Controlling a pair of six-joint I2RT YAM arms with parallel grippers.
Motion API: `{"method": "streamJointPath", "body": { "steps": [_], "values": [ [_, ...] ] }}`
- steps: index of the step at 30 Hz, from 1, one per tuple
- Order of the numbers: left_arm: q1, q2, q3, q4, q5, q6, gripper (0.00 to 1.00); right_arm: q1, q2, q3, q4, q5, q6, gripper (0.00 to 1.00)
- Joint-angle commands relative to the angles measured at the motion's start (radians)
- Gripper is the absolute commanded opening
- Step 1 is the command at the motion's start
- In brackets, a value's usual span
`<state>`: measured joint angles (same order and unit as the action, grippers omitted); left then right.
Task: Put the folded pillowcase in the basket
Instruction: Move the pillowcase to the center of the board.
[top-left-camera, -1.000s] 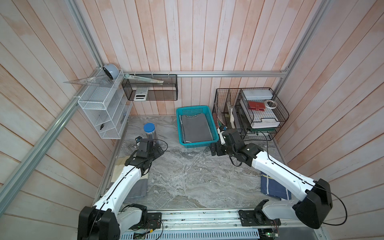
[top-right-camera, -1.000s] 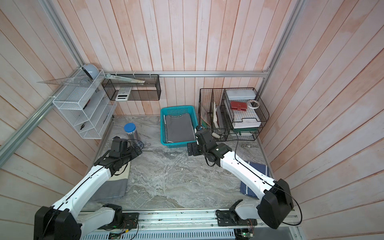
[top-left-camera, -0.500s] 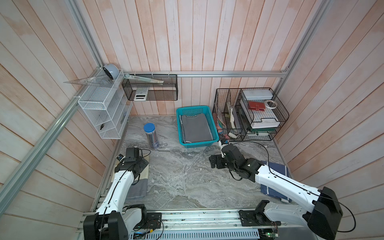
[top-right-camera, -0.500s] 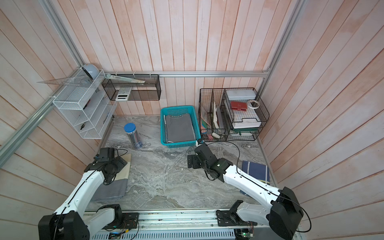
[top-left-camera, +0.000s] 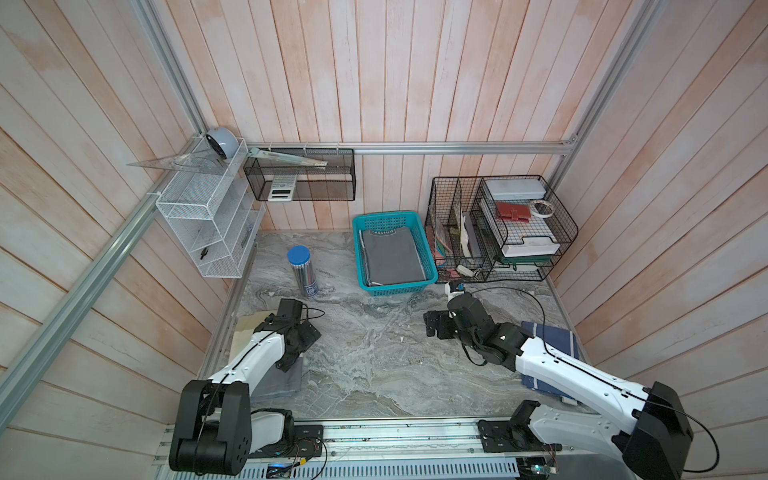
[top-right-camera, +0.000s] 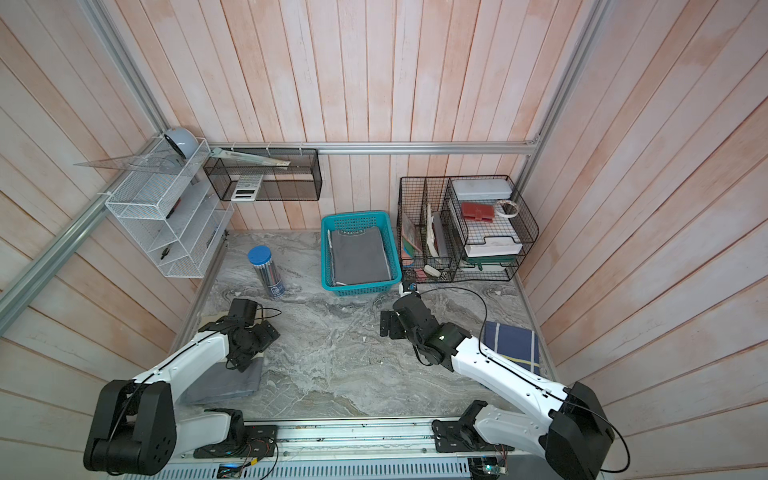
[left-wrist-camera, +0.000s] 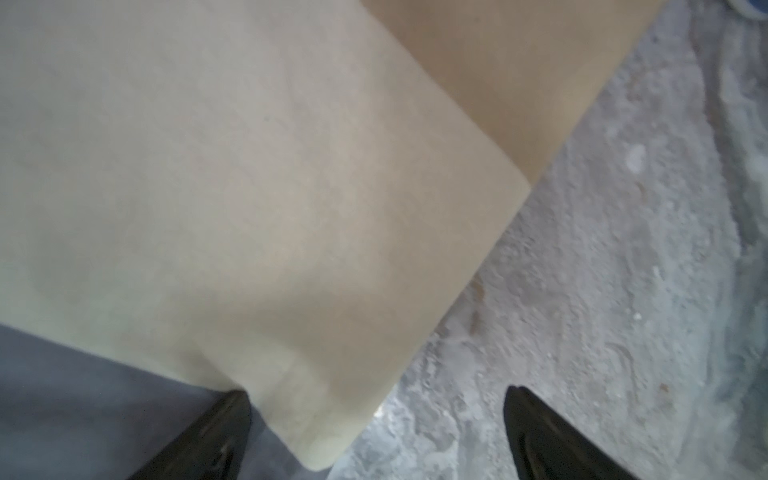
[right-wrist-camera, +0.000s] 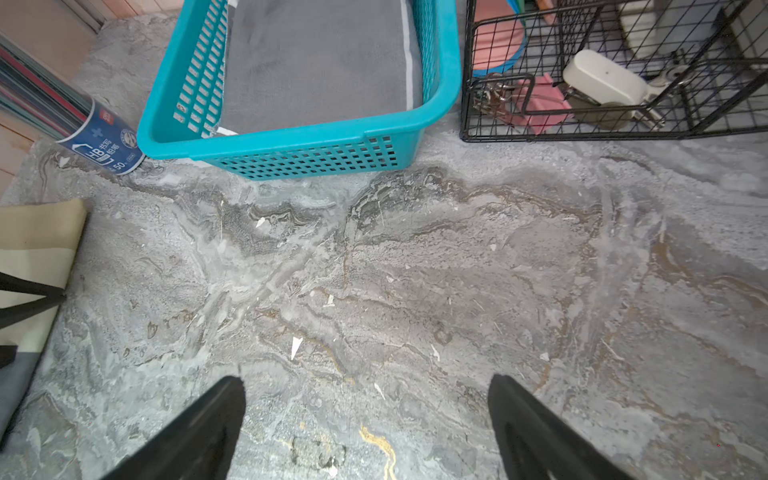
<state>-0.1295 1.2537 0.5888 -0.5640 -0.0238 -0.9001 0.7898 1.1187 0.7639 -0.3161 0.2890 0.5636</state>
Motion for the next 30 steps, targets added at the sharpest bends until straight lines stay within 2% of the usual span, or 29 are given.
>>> {"method": "streamJointPath", "body": {
  "steps": [1, 6, 10, 14, 16, 18, 20, 23, 25, 27, 30],
  "values": [
    [-0.078, -0.027, -0.081, 0.087, 0.019, -0.132, 1.0, 0.005, -0.027, 0.025, -0.041, 0.071, -0.015, 0.98],
    [-0.273, -0.073, -0.114, 0.154, -0.03, -0.248, 1.0, 0.006, -0.08, -0.018, -0.018, 0.089, 0.03, 0.98],
    [-0.441, -0.031, -0.079, 0.204, -0.049, -0.315, 1.0, 0.005, -0.105, -0.049, -0.01, 0.099, 0.069, 0.98],
    [-0.586, 0.007, 0.038, 0.123, -0.145, -0.31, 1.0, 0.005, -0.095, -0.039, -0.037, 0.102, 0.078, 0.98],
    [-0.61, -0.026, 0.074, 0.091, -0.185, -0.267, 1.0, 0.005, -0.092, -0.033, -0.041, 0.09, 0.074, 0.98],
    [-0.575, -0.064, 0.104, 0.043, -0.205, -0.181, 1.0, 0.006, -0.088, -0.029, -0.044, 0.082, 0.071, 0.98],
    [-0.496, -0.097, 0.125, -0.042, -0.212, -0.107, 1.0, 0.006, -0.081, -0.027, -0.042, 0.074, 0.071, 0.98],
    [-0.289, -0.159, 0.083, -0.077, -0.156, 0.0, 1.0, 0.005, -0.056, -0.024, -0.035, 0.054, 0.082, 0.98],
    [-0.188, -0.161, 0.065, -0.071, -0.131, 0.057, 1.0, 0.006, -0.035, -0.024, -0.024, 0.034, 0.091, 0.98],
    [-0.134, -0.122, 0.063, -0.069, -0.12, 0.096, 1.0, 0.006, -0.014, -0.024, -0.017, 0.017, 0.106, 0.97],
    [-0.117, -0.031, 0.065, -0.027, -0.084, 0.122, 1.0, 0.008, 0.013, -0.024, -0.004, -0.006, 0.12, 0.98]
  ]
}}
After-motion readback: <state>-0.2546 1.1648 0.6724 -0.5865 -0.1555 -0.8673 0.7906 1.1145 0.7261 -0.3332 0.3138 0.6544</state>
